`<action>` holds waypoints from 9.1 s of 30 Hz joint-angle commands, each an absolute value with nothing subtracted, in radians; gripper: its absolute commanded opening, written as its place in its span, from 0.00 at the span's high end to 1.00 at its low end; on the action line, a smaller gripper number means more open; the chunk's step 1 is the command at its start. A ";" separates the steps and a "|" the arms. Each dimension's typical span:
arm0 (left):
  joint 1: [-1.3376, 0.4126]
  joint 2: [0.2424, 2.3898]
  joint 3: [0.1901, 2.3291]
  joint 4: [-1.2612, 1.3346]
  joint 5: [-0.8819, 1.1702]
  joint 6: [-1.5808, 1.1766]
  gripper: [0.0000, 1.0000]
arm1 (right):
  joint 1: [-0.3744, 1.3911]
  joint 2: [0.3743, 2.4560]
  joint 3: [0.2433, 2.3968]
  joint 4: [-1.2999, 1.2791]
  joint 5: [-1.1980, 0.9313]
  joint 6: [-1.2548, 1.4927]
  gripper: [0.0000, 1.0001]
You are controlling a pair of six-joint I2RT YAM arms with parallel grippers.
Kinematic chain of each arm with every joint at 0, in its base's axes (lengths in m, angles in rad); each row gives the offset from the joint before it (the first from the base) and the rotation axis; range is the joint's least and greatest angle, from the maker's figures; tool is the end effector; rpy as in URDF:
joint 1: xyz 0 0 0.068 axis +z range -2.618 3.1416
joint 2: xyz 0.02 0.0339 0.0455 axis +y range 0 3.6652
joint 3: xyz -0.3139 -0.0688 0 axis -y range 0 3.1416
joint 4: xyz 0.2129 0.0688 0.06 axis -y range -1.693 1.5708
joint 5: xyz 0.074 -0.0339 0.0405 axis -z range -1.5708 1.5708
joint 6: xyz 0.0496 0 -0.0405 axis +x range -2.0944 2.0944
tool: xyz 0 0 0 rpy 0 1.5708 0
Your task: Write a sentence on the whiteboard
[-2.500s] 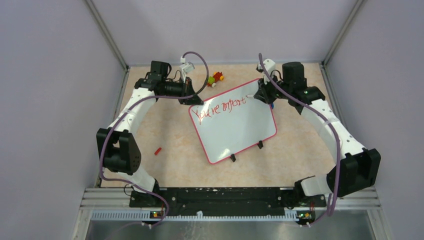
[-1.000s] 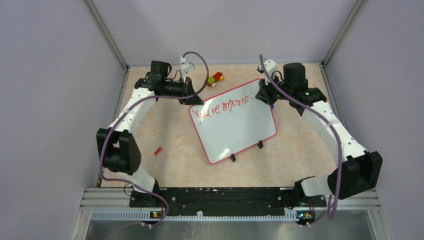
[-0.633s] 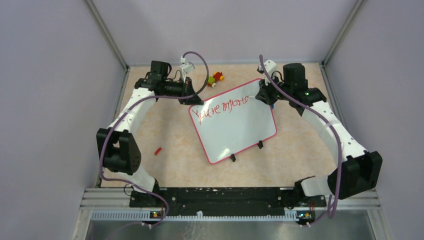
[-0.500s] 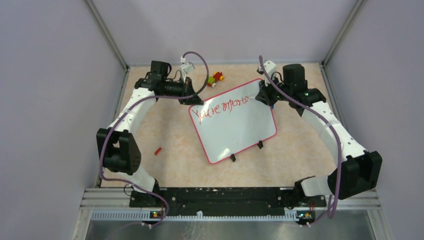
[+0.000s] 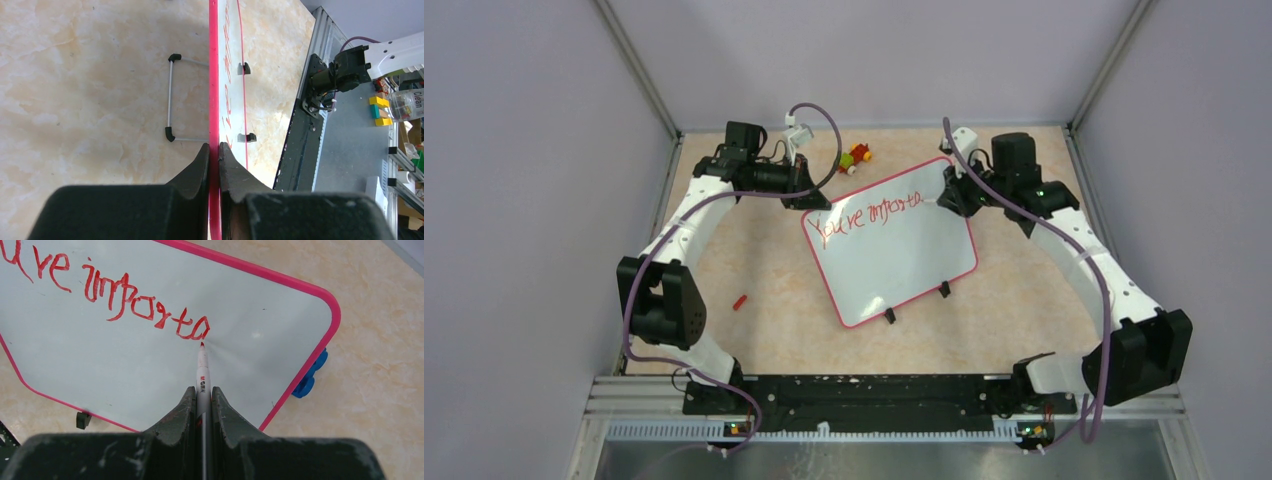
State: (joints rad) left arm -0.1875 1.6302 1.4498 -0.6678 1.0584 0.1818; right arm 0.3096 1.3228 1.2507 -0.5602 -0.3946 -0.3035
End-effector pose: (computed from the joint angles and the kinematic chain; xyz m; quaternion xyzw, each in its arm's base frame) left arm 0.3101 -0.1028 0.3739 0.3237 0.7610 -0.4731 0.3038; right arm 0.2383 0.0962 0.3915 -0.3484 0.8071 0.1762 0.4429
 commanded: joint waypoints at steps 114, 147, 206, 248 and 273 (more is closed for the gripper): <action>-0.206 1.634 1.468 -0.675 1.069 0.198 1.00 | 0.269 1.336 1.302 -0.487 -0.354 -0.308 1.00; -0.206 1.641 1.471 -0.673 1.072 0.192 1.00 | 0.189 1.346 1.354 -0.501 -0.449 -0.307 1.00; -0.207 1.638 1.466 -0.676 1.092 0.199 0.90 | 0.209 1.279 1.331 -0.616 -0.519 -0.374 1.00; -0.230 1.646 1.428 -0.684 1.070 0.222 0.86 | 0.736 1.129 0.866 -0.224 -0.344 -0.276 1.00; -0.232 1.651 1.430 -0.684 1.066 0.228 0.87 | 0.768 1.189 0.832 -0.300 -0.282 -0.324 1.00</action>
State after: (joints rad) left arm -0.2085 1.6348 1.4452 -0.6815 1.0615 0.1944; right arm 0.7486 1.1809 0.8410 -0.2878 -0.2920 -0.2996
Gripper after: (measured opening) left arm 0.136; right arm 0.092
